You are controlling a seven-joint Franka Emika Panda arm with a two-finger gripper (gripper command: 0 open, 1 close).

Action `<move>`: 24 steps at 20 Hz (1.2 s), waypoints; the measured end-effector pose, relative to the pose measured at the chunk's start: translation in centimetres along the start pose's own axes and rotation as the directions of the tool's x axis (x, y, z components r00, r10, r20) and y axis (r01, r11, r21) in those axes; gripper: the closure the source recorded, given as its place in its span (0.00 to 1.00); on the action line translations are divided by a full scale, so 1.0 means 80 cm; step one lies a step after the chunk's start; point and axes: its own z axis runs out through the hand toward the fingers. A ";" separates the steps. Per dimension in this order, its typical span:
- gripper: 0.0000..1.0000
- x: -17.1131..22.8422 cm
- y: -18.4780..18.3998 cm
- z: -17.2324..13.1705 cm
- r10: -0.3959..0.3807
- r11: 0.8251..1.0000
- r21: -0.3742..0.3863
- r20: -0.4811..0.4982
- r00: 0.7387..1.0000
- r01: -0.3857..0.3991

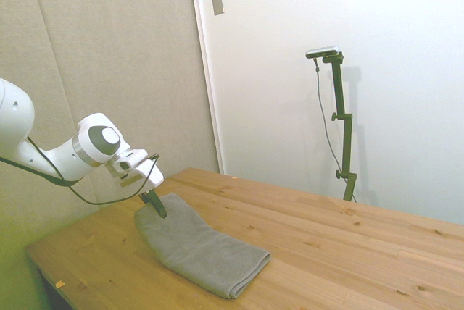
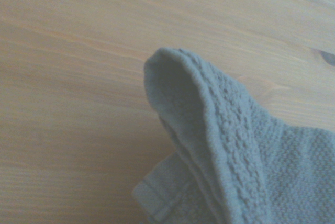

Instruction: Fold the towel

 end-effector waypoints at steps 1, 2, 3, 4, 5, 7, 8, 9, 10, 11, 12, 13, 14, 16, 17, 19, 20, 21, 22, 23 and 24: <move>1.00 0.011 0.010 -0.006 0.014 1.000 0.012 0.007 1.000 -0.014; 1.00 0.023 0.022 -0.011 0.027 0.999 0.020 0.011 1.000 -0.028; 1.00 0.033 0.033 -0.015 0.040 0.999 0.024 0.015 0.999 -0.041; 1.00 0.044 0.045 -0.018 0.055 0.998 0.031 0.020 0.998 -0.056; 1.00 0.056 0.057 -0.020 0.068 0.997 0.038 0.021 0.997 -0.069; 1.00 0.077 0.083 -0.022 0.100 0.994 0.045 0.034 0.994 -0.102; 1.00 0.089 0.097 -0.023 0.115 0.992 0.049 0.039 0.993 -0.117; 1.00 0.100 0.110 -0.024 0.131 0.989 0.057 0.043 0.990 -0.133; 1.00 0.111 0.122 -0.025 0.144 0.987 0.061 0.049 0.988 -0.147; 1.00 0.120 0.135 -0.024 0.151 0.986 0.060 0.051 0.987 -0.154; 1.00 0.127 0.146 -0.022 0.161 0.985 0.058 0.053 0.985 -0.164; 1.00 0.132 0.158 -0.018 0.173 0.983 0.055 0.059 0.983 -0.176; 1.00 0.138 0.169 -0.013 0.182 0.981 0.052 0.064 0.981 -0.186; 1.00 0.150 0.189 0.004 0.200 0.977 0.055 0.077 0.977 -0.205; 1.00 0.156 0.201 0.014 0.211 0.975 0.056 0.082 0.974 -0.215; 1.00 0.171 0.229 0.039 0.235 0.970 0.038 0.093 0.968 -0.239; 1.00 0.178 0.243 0.053 0.250 0.967 0.026 0.101 0.963 -0.253; 1.00 0.184 0.254 0.067 0.259 0.965 0.014 0.108 0.960 -0.262; 0.00 0.190 0.263 0.083 0.271 0.962 0.001 0.116 0.956 -0.272; 0.00 0.194 0.271 0.100 0.285 0.958 -0.012 0.123 0.951 -0.286; 0.00 0.199 0.275 0.115 0.297 0.955 -0.018 0.128 0.946 -0.298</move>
